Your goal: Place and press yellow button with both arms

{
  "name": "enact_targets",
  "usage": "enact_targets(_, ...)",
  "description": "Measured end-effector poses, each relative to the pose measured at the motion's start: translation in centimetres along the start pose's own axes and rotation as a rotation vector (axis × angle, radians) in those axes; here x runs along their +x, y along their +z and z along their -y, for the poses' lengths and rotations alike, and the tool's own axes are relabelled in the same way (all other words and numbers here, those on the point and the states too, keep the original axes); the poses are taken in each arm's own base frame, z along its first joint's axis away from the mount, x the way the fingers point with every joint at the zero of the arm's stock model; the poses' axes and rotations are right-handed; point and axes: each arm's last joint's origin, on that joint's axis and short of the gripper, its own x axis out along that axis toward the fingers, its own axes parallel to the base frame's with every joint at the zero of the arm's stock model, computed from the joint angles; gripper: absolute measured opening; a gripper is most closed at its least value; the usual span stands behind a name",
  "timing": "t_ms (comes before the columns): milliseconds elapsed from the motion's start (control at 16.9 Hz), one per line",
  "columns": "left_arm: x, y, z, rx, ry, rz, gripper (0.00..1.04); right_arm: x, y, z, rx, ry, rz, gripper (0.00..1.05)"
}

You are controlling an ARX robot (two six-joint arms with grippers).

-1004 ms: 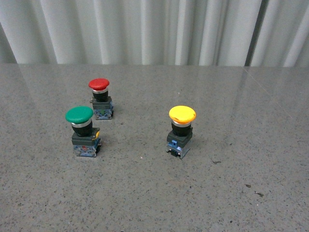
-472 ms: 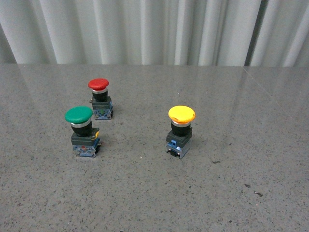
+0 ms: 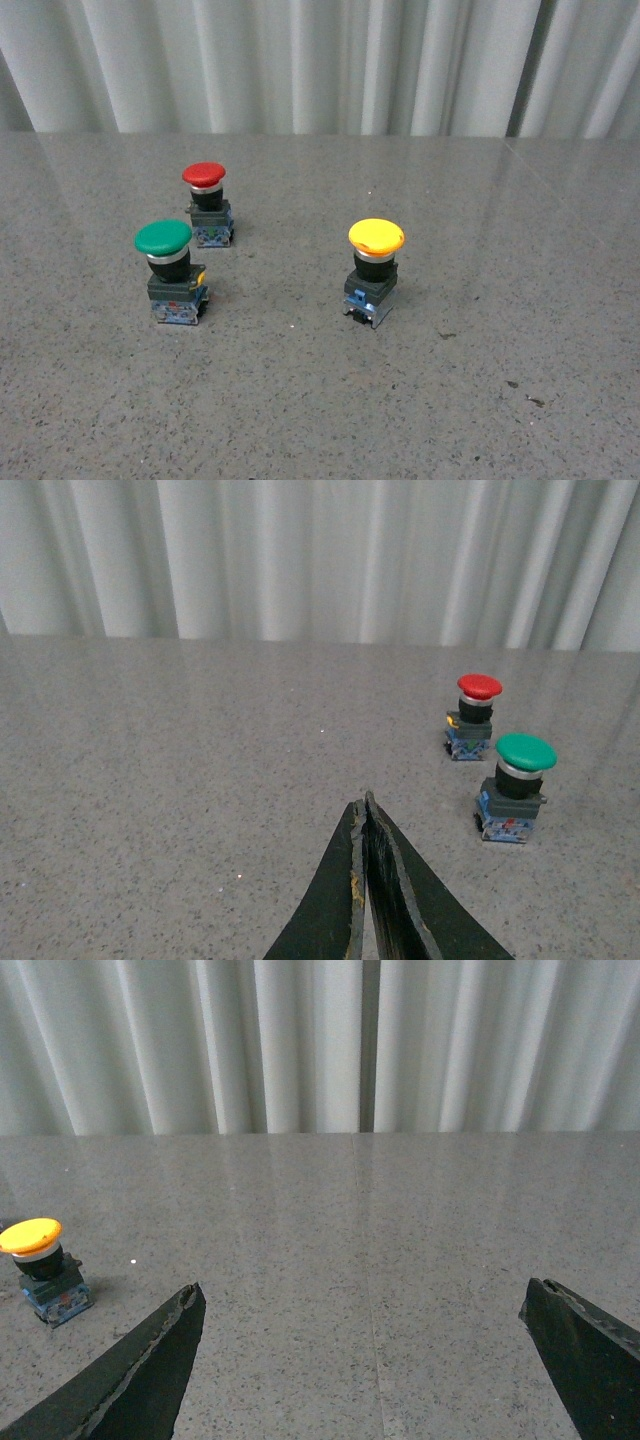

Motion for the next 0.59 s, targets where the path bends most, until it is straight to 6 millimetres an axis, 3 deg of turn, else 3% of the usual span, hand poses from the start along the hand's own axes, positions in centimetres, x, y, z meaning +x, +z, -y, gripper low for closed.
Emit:
enact_targets(118, 0.0, 0.0, 0.0, 0.000, 0.000, 0.003, 0.02, 0.0, 0.0, 0.0, 0.000, 0.000, 0.000, 0.98)
enact_targets(177, 0.0, 0.0, 0.0, 0.000, 0.000, 0.004, 0.11, 0.0, 0.0, 0.0, 0.000, 0.000, 0.000, 0.98)
enact_targets(531, 0.0, 0.0, 0.0, 0.000, 0.000, 0.004, 0.84, 0.1, 0.0, 0.0, 0.017, -0.011, -0.004, 0.98)
enact_targets(591, 0.0, 0.0, 0.0, 0.000, 0.000, 0.004, 0.97, 1.0, 1.2, -0.6, 0.094, -0.021, 0.021, 0.98)
